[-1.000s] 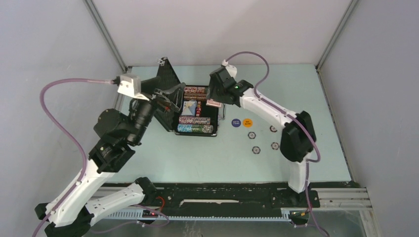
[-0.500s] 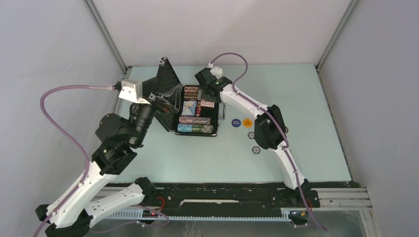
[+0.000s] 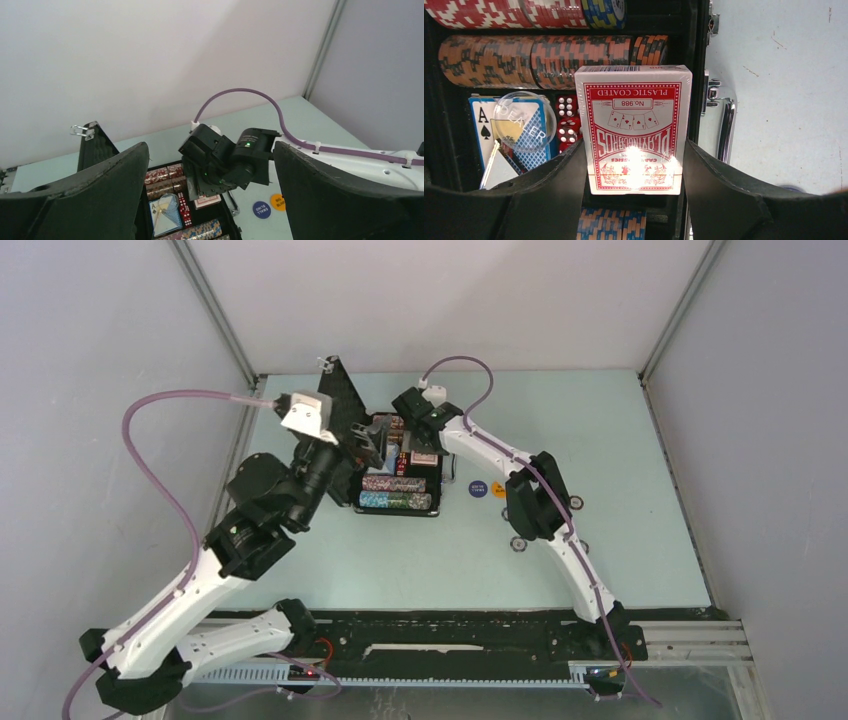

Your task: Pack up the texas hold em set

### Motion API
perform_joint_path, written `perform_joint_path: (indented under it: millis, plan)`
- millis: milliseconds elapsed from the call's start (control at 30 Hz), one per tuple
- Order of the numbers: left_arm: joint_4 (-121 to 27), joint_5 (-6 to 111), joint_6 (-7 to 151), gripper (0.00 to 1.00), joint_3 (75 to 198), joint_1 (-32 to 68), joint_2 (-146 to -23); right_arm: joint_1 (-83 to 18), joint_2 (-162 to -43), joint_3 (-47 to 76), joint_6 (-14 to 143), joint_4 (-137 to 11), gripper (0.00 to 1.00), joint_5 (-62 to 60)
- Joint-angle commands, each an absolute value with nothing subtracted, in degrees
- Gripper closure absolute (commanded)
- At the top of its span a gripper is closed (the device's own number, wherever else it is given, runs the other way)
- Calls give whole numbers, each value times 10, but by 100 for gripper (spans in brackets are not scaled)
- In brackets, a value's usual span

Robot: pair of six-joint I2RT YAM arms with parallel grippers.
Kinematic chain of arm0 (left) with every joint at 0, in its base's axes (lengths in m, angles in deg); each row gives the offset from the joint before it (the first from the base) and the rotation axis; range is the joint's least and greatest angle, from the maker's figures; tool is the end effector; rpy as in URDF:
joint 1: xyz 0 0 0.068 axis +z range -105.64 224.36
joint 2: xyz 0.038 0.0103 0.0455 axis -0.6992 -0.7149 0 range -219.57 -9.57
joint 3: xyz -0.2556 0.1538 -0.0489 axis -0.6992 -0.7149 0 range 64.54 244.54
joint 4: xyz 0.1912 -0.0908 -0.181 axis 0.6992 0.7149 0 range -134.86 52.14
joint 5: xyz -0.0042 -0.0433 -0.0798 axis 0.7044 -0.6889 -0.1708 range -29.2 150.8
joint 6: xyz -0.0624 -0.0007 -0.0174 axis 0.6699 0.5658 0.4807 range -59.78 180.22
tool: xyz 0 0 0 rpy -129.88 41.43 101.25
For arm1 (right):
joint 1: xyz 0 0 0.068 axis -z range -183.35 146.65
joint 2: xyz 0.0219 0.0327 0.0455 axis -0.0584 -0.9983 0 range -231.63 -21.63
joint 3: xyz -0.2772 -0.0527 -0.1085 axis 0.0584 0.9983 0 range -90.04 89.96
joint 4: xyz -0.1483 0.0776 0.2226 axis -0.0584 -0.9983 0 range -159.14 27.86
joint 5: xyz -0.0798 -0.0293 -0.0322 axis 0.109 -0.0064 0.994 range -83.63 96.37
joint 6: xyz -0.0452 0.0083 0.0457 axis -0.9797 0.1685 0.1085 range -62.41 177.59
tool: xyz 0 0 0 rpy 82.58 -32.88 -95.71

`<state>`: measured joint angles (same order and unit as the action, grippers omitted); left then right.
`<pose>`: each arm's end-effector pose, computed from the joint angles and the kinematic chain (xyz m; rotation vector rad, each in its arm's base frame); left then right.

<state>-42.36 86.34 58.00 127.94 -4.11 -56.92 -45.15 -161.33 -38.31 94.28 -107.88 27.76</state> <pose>0.1311 -0.1151 0.4885 0.2209 1.3501 -0.3814 0.4446 0.3729 0.2088 0.0270 2.4718 0.0989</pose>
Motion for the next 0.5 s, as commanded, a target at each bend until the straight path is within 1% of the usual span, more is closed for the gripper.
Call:
perform_joint_path:
  millis: [0, 100, 267, 467]
  plan:
    - [-368, 876, 566, 0, 1344, -57, -590, -458, -1617, -413, 934, -1072, 41, 293]
    - [-389, 892, 566, 0, 1292, -56, -577, -462, -1623, -414, 932, -1072, 41, 289]
    - [-402, 890, 566, 0, 1253, -56, -558, -470, -1622, -409, 941, -1075, 41, 298]
    - [-401, 891, 560, 1, 1247, -53, -557, -472, -1640, -431, 968, -1106, 41, 298]
